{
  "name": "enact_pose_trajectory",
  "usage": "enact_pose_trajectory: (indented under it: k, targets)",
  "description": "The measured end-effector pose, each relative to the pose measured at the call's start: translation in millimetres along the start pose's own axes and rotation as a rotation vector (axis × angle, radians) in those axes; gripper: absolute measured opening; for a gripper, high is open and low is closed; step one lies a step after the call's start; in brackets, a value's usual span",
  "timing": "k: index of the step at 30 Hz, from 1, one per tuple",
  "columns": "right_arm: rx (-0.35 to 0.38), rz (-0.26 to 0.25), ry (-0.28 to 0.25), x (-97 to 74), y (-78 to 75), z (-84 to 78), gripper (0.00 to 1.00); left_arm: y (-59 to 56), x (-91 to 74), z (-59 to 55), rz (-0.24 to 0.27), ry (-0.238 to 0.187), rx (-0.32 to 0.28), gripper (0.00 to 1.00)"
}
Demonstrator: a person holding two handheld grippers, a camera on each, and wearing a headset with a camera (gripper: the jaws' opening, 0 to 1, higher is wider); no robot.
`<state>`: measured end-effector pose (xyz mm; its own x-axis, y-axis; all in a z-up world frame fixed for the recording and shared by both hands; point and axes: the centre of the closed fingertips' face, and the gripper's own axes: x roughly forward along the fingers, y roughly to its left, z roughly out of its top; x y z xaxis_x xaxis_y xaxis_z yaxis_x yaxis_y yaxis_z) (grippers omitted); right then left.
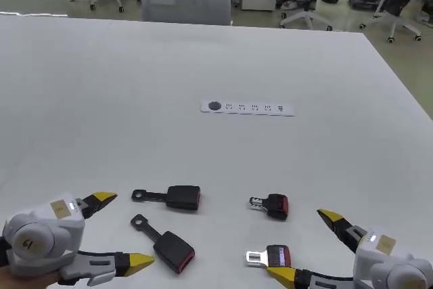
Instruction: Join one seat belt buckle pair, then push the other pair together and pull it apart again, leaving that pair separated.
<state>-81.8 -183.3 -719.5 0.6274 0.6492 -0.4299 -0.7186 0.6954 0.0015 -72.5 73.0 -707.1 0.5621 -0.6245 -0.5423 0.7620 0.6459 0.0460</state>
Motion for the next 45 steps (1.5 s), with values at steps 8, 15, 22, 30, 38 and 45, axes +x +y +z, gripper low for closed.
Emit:
enact_pose_trajectory:
  k: [8,15,22,30,38,45]
  targets:
    - [-0.010,0.013,0.021,0.4,-2.2,-7.2,0.93,-1.2,5.1,-2.5,-0.015,0.012,0.010,0.85]
    - [-0.011,0.032,0.033,4.8,-3.3,-14.8,0.92,-3.9,11.1,-9.5,-0.037,0.048,0.070,0.83]
    - [-0.010,0.065,0.065,13.3,0.6,-24.1,0.92,-8.3,19.2,-16.8,-0.079,0.080,0.087,0.82]
    - [-0.036,0.130,0.108,26.7,5.4,-33.4,0.89,-10.8,32.3,-33.0,-0.142,0.146,0.138,0.79]
    - [-0.067,0.190,0.156,35.6,7.8,-46.2,0.85,-13.1,45.7,-42.6,-0.204,0.183,0.202,0.75]
    - [-0.075,0.246,0.207,42.6,7.1,-58.6,0.83,-16.7,58.8,-53.0,-0.284,0.230,0.272,0.72]
